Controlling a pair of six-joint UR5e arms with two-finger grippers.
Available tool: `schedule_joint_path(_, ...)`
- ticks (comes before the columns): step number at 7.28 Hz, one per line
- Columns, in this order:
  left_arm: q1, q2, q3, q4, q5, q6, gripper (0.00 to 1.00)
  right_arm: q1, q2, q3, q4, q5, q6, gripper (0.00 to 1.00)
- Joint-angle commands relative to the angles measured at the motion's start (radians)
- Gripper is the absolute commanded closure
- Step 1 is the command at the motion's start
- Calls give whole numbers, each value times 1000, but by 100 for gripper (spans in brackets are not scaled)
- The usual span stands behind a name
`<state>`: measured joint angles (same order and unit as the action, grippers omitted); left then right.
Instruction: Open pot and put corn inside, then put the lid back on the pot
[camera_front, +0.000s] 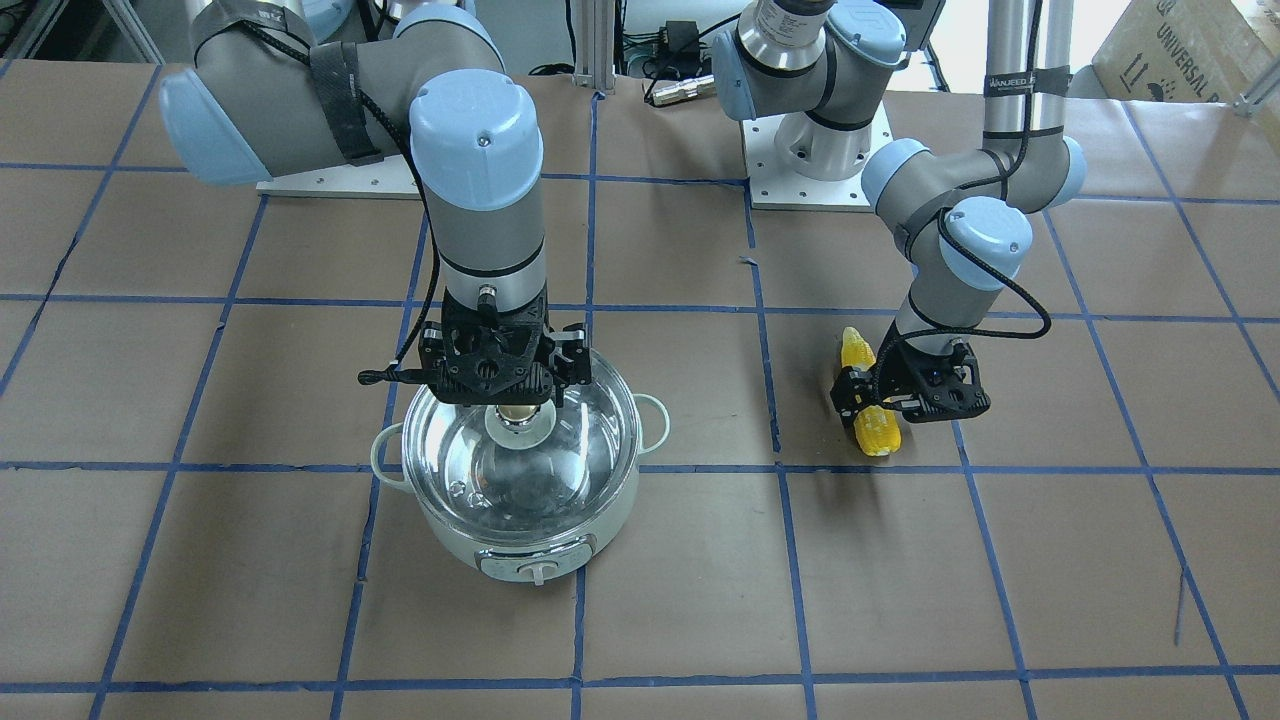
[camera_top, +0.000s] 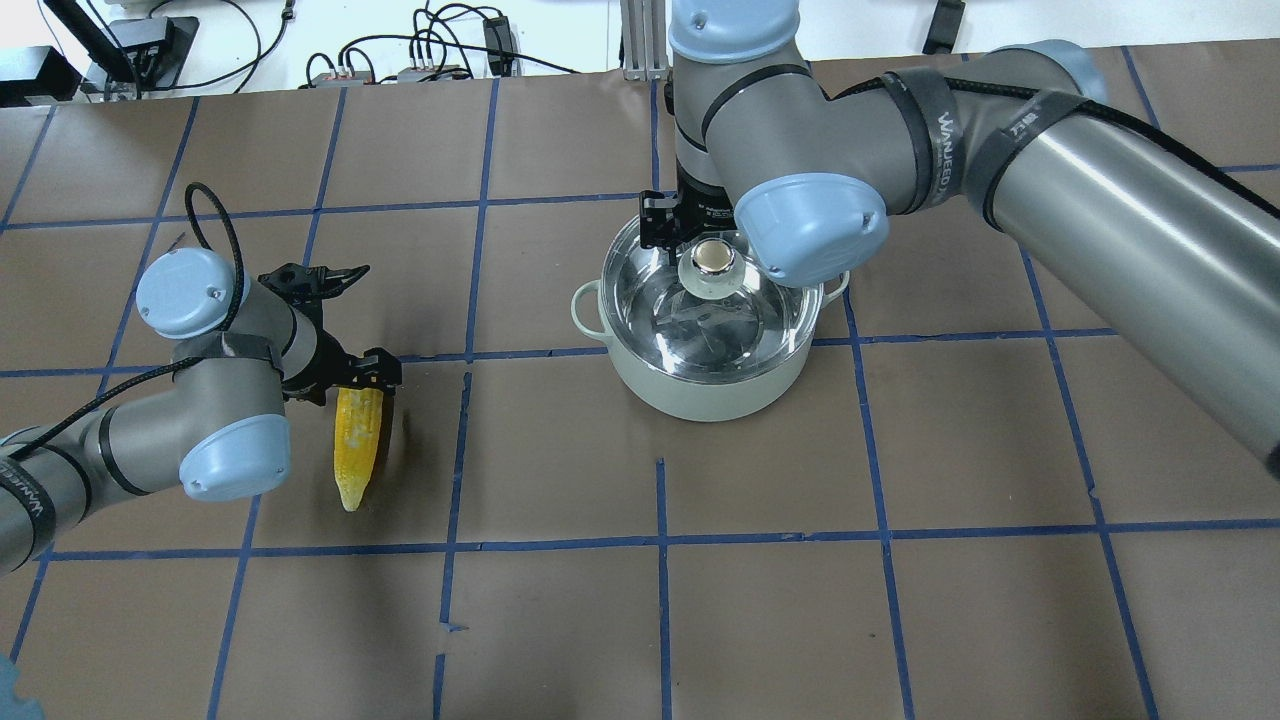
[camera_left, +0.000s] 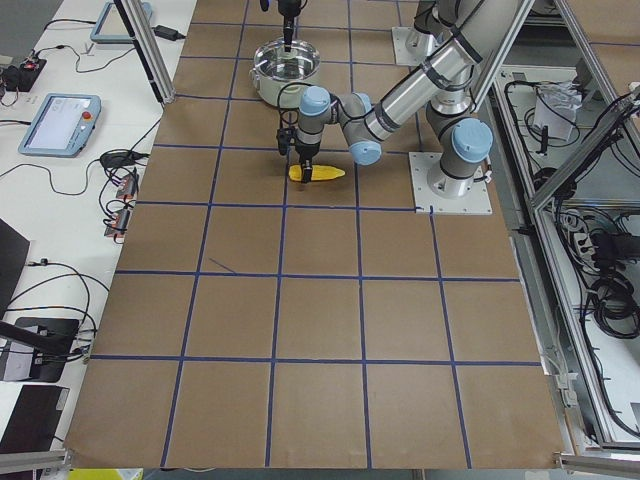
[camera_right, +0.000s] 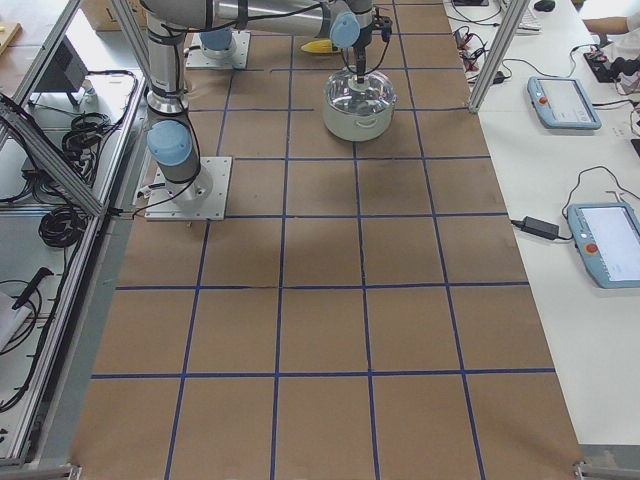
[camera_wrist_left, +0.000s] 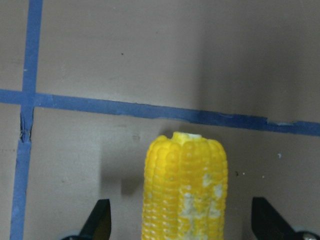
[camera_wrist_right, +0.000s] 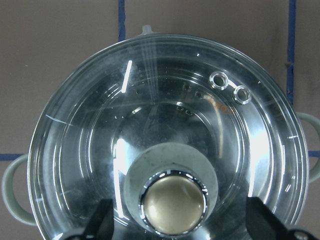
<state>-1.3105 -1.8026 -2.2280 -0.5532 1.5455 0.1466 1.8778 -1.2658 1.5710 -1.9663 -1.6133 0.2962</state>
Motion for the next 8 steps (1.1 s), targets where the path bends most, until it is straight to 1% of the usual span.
schedule_joint_path(1,0,6,-9,27,1,1,47,-5,5,0,-20,0,-5,9)
schedule_joint_path(2,0,9,-7,27,4,-2,63,-5,11,-3,-35,1,-3,12)
schedule_joint_path(3,0,20,-4,27,7,-2,81,-6,14,-15,-42,1,-3,12)
schedule_joint_path(4,0,23,8,22,13,-4,88,-6,26,-16,-60,1,-3,12)
schedule_joint_path(5,-1,28,11,19,40,-4,89,-6,34,-14,-77,1,-3,12)
schedule_joint_path(6,-1,46,20,-3,48,-7,89,-6,34,-5,-77,1,-6,14)
schedule_joint_path(8,-3,109,65,-140,48,-18,89,-6,33,0,-75,1,-8,15)
